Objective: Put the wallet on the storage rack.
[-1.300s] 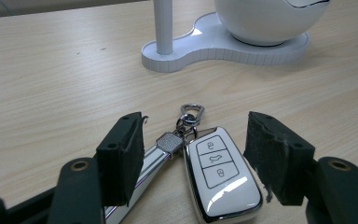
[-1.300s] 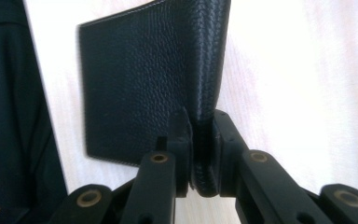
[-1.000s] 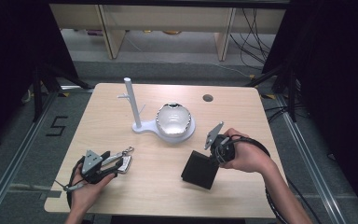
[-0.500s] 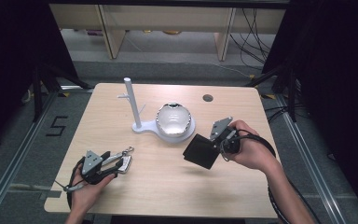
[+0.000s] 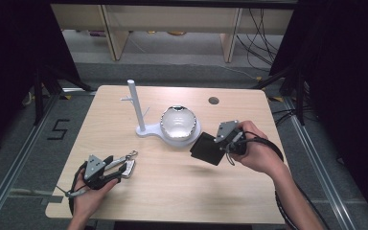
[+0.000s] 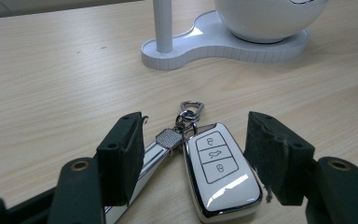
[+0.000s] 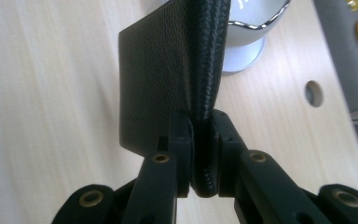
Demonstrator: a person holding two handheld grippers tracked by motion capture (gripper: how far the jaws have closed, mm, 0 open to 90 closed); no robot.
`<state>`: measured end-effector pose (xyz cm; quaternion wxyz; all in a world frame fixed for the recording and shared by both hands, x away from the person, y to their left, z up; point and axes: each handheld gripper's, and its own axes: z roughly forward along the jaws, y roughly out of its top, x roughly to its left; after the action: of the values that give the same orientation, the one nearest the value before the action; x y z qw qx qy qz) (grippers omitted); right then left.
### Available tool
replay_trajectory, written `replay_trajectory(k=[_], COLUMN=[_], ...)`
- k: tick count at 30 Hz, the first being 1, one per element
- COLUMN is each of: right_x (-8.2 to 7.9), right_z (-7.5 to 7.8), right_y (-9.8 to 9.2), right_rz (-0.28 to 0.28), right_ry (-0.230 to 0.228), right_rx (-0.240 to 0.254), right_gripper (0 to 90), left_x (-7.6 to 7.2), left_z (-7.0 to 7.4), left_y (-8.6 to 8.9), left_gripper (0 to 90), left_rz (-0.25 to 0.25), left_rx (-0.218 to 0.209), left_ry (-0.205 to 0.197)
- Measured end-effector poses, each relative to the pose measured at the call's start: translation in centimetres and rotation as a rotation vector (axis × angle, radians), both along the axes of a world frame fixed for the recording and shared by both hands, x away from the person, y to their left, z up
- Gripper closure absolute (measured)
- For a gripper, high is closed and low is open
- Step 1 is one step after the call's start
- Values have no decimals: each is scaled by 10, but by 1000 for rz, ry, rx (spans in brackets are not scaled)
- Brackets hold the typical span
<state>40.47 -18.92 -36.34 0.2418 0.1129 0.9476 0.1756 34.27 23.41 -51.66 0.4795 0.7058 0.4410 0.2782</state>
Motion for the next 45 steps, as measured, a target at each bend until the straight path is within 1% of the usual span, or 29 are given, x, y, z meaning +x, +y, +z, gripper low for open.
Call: replay_trajectory(k=[1,5,6,8,9,10,11,12,13,14,15,16,17,18,19,20,21,22,23,24,25,26,28,36,37,38,42,44,45], right_x=[-1,-1,-1,-1,-1,1,1,1,0,0,1,2,2,1,2,1,2,4,3,5,5,4,5,11,12,12,14,16,17], right_z=[0,1,1,2,2,3,4,4,5,5,6,6,6,7,8,8,9,10,10,11,12,12,13,17,18,18,20,21,21], right_y=[0,1,2,3,3,3,4,4,5,6,7,8,9,9,10,11,12,13,14,14,15,16,18,25,26,27,31,33,33], right_rz=[-21,-21,-26,-25,-28,-7,-12,-9,-28,-34,-22,-3,-4,-24,-19,-28,-21,-1,-21,8,4,-16,-17,4,12,9,17,13,22], right_ry=[-6,-60,-69,-105,-112,-133,-138,-143,-148,-147,-157,-166,-168,-170,-175,-176,-184,-191,-190,-199,-204,-195,-205,-220,-223,-222,-230,-227,-233], right_rx=[3,0,7,13,14,9,17,12,20,26,15,16,24,29,25,36,34,30,39,30,39,47,46,50,43,50,45,44,37], right_gripper=[818,817,817,817,817,817,816,816,816,815,815,815,815,815,815,815,815,815,814,814,814,814,814,814,814,814,814,814,814], left_x=[0,0,0,0,0,0,0,0,0,-1,-1,-1,-2,-2,-2,-2,-2,-1,-1,-1,-1,-2,-2,-2,-2,-2,-1,-2,-2], left_z=[0,0,-1,-1,-1,-1,-1,-1,-1,-1,-1,-1,0,0,0,0,0,-1,-1,-1,-1,-1,-1,0,0,0,0,0,0], left_y=[0,0,0,-1,-1,-1,-1,-1,-1,-1,-1,-1,-1,-1,-1,-1,-1,-1,-1,-1,-1,-1,-1,-1,-1,-1,-1,-1,-1], left_gripper=[367,368,368,367,368,368,368,367,367,368,367,367,367,368,367,367,367,367,367,367,367,367,367,366,367,367,366,366,366], left_rz=[0,-4,-5,-6,-6,-7,-8,-7,-9,-7,-10,-4,-2,-2,-2,-2,-2,-1,-1,-5,-4,-2,-3,-4,-4,-5,-10,-4,-4], left_rx=[0,3,1,2,2,3,3,3,4,7,2,0,6,7,7,6,6,4,5,1,5,6,5,3,5,4,0,5,4], left_ry=[0,0,0,1,1,1,1,0,0,3,0,-2,7,6,6,6,6,6,5,3,4,7,5,5,5,5,1,5,5])
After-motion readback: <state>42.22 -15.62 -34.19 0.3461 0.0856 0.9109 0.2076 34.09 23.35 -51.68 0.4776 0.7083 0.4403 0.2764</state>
